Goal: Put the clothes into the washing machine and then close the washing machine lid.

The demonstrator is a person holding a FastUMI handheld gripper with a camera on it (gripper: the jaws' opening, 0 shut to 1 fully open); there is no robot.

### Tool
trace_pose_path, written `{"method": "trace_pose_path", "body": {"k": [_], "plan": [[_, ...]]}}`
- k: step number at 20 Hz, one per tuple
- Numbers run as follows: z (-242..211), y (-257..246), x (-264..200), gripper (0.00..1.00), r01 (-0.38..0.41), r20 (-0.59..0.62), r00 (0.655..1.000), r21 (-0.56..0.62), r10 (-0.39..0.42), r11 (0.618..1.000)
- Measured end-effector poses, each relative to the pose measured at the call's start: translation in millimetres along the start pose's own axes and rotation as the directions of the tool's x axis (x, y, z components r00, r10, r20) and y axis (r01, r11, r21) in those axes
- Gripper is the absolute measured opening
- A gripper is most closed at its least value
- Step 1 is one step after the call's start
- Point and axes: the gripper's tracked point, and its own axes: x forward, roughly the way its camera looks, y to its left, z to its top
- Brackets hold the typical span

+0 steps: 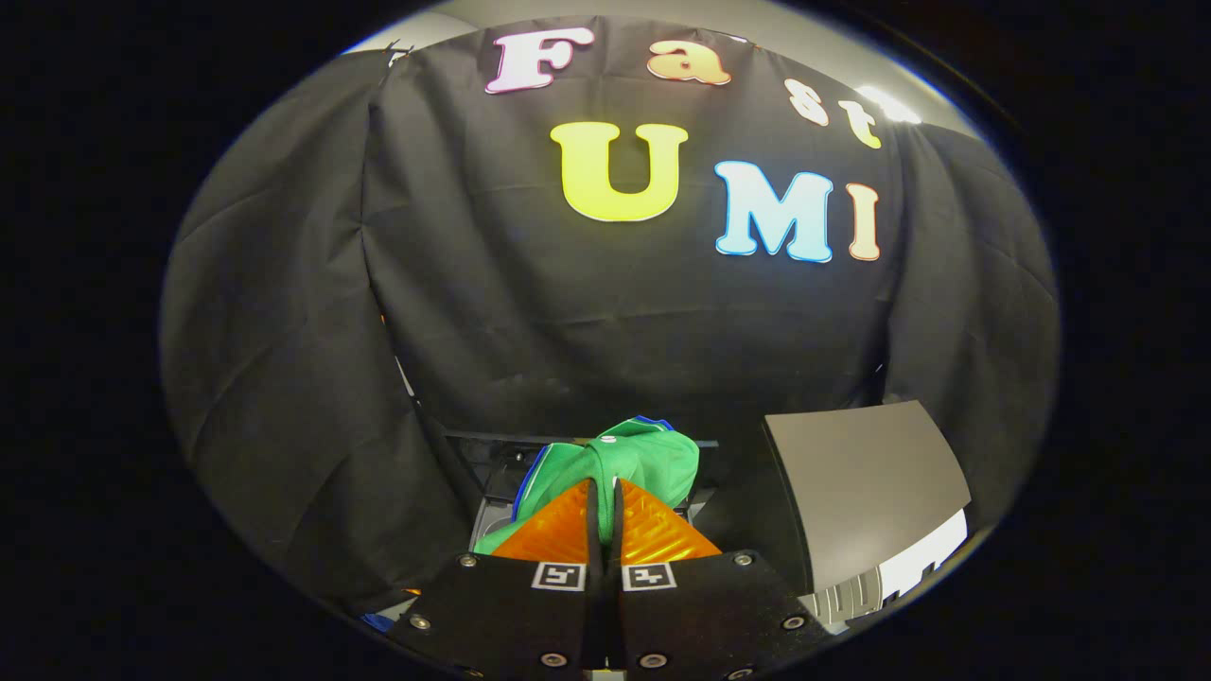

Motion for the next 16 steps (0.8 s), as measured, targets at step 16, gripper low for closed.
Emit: {"method": "trace_pose_path", "body": {"k": [16], "plan": [[-156.1,62.0,126.2,0.00,0.034,-0.227,0.973,-0.029,-0.040,0.999]]}}
